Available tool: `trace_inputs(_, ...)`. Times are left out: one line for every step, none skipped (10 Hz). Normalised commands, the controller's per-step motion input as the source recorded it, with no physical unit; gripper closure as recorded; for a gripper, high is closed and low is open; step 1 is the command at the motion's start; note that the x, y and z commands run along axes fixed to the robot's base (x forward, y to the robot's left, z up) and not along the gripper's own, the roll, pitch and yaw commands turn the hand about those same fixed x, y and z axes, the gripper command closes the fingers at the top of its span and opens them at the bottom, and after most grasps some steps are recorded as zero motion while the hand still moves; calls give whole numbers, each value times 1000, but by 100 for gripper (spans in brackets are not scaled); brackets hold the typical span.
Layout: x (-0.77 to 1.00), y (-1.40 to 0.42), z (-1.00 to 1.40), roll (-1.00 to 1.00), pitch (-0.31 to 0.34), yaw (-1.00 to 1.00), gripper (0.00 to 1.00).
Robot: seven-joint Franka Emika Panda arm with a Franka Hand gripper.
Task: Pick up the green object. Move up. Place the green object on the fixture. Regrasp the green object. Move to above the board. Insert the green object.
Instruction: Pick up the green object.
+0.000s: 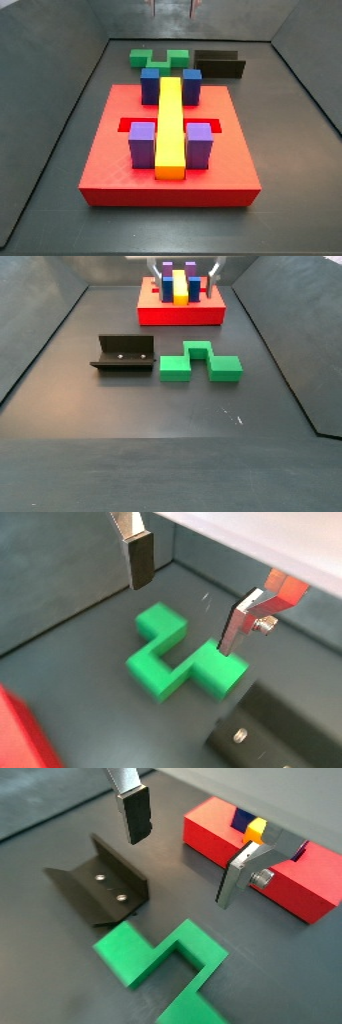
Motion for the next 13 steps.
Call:
trace_inputs(-306,0,-611,34,0,-120,0)
trace_inputs(-457,20,-626,0,0,-154,0)
trace_inputs(-443,0,-651,0,-16,-126,0)
trace_inputs(-311,0,-566,0,-67,-3,0)
trace_inputs(-160,0,-406,0,-83,0,0)
trace_inputs(0,0,-263,0,-71,117,0)
trace_inputs(0,0,-217,0,-59,191,0)
trace_inputs(0,0,-209,0,-50,160,0)
trace_inputs(-46,0,-191,0,-59,137,0)
trace_inputs(-66,0,-251,0,-71,140,0)
trace_inputs(-11,0,-211,11,-47,109,0)
trace_inputs(0,0,-123,141,-11,0,0)
trace_inputs(69,0,-260,196,-19,-49,0)
